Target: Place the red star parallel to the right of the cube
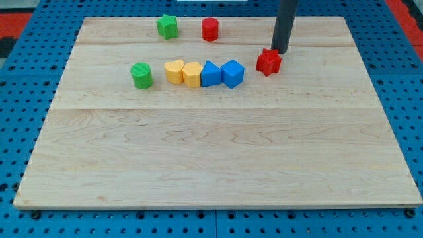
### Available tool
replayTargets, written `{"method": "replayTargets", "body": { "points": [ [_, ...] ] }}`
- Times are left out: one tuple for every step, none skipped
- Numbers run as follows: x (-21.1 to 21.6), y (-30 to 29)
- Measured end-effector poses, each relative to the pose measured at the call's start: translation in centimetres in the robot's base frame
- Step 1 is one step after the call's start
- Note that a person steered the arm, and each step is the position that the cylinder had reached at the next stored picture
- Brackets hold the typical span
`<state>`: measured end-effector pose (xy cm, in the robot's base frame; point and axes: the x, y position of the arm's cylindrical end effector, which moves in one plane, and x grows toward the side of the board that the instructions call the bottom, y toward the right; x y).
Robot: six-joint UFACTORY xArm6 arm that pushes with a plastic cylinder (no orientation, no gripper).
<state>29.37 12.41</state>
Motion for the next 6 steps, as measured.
{"method": "replayTargets", "body": {
  "points": [
    [0.8,-2.1],
    [3.2,-1.8],
    [2.9,-1.2],
    [-1.8,-0.1],
    [-3.0,1.1],
    [-5.8,-1.0]
  ]
}}
